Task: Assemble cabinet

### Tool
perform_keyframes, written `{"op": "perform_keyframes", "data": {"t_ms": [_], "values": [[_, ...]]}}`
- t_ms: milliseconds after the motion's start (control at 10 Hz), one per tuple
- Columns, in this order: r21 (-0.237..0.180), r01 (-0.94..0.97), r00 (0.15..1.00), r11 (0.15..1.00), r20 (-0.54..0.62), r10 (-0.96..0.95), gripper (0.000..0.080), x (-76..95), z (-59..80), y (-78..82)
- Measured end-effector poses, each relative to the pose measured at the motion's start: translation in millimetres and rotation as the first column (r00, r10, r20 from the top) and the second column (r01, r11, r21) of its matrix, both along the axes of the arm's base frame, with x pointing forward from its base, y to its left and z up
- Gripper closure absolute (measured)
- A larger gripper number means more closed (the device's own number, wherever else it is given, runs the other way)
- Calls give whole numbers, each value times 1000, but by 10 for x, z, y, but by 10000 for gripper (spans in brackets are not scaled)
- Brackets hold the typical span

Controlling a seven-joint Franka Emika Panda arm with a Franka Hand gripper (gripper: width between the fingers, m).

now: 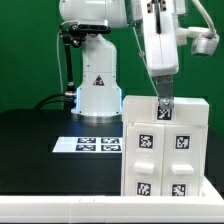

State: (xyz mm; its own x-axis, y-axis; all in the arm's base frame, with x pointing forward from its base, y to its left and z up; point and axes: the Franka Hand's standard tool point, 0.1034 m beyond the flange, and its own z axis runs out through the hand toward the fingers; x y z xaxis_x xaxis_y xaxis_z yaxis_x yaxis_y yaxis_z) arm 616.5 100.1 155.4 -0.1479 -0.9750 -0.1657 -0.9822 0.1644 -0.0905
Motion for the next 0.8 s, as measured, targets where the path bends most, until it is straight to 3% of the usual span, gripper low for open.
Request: {"op": "perform_keyframes", "data": {"t_ms": [200,400,800], "values": [[5,-10,1000,1000,10,10,151,9,80,30],[26,-27,999,999,37,26,150,123,444,49],[22,-42,998,999,46,41,150,141,438,66]]}}
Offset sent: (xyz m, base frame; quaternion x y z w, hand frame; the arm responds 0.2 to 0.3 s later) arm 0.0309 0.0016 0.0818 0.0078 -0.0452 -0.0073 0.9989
